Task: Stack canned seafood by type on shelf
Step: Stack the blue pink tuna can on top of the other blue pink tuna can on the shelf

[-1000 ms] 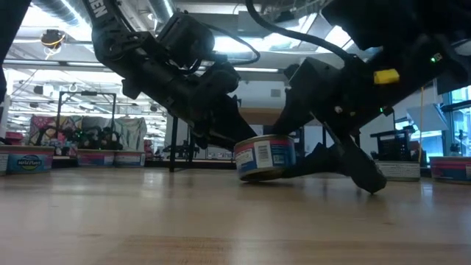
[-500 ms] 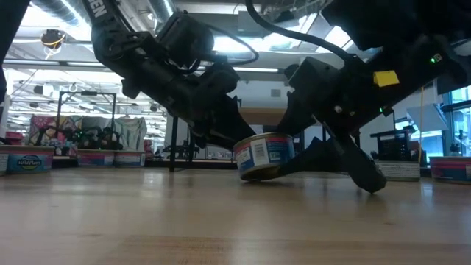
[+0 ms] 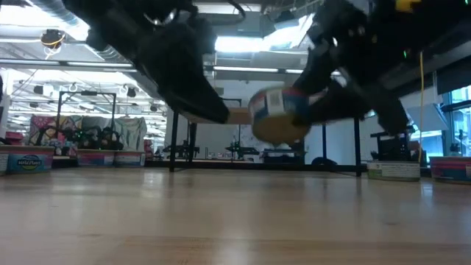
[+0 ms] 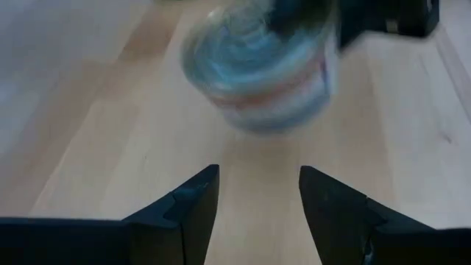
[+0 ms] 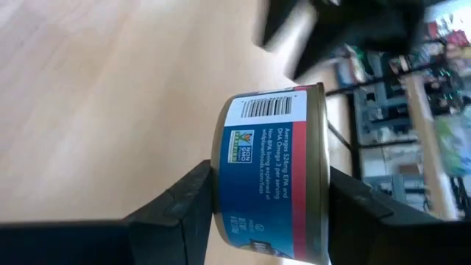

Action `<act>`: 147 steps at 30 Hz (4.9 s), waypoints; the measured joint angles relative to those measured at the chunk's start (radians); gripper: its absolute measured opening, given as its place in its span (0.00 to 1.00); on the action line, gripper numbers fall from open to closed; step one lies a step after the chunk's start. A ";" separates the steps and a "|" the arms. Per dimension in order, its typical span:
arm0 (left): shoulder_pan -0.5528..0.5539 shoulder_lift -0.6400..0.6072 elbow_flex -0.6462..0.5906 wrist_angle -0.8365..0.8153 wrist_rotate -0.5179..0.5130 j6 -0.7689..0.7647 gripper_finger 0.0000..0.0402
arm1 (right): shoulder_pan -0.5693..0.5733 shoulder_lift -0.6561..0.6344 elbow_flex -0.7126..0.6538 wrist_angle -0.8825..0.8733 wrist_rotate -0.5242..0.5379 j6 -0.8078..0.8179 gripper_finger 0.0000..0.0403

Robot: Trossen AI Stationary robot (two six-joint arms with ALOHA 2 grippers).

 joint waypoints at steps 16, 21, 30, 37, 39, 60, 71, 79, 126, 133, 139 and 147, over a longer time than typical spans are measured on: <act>-0.130 -0.074 0.004 -0.160 -0.129 -0.011 0.47 | 0.002 -0.272 0.002 -0.138 0.072 0.039 0.48; -0.148 -0.074 0.004 -0.173 -0.148 0.000 0.47 | 0.002 -0.343 0.002 -0.150 0.158 -0.001 0.48; -0.145 -0.074 0.004 -0.182 -0.172 0.013 0.47 | -0.072 -0.468 0.048 -0.209 0.309 -0.185 0.48; -0.146 -0.074 0.004 -0.186 -0.187 0.007 0.47 | -0.271 -0.523 0.082 -0.388 0.267 -0.210 0.48; -0.146 -0.074 0.004 -0.186 -0.187 0.007 0.47 | -0.338 -0.524 0.082 -0.432 0.236 -0.210 0.48; -0.146 -0.074 0.004 -0.185 -0.191 0.007 0.47 | -0.668 -0.516 0.082 -0.510 -0.082 -0.180 0.48; -0.146 -0.074 0.004 -0.184 -0.193 0.007 0.47 | -0.667 -0.510 0.082 -0.519 -0.064 -0.180 0.54; -0.146 -0.074 0.004 -0.184 -0.193 0.008 0.47 | -0.665 -0.508 0.081 -0.525 -0.059 -0.157 0.73; -0.146 -0.074 0.004 -0.184 -0.193 0.010 0.47 | -0.665 -0.510 0.081 -0.518 -0.046 -0.155 0.77; -0.146 -0.074 0.004 -0.184 -0.193 0.010 0.47 | -0.665 -0.511 0.081 -0.520 -0.057 -0.154 0.77; -0.146 -0.074 0.004 -0.184 -0.193 0.010 0.47 | -0.665 -0.511 0.081 -0.520 -0.076 -0.145 0.77; -0.146 -0.074 0.004 -0.184 -0.193 0.009 0.47 | -0.665 -0.512 0.085 -0.535 -0.109 -0.126 0.77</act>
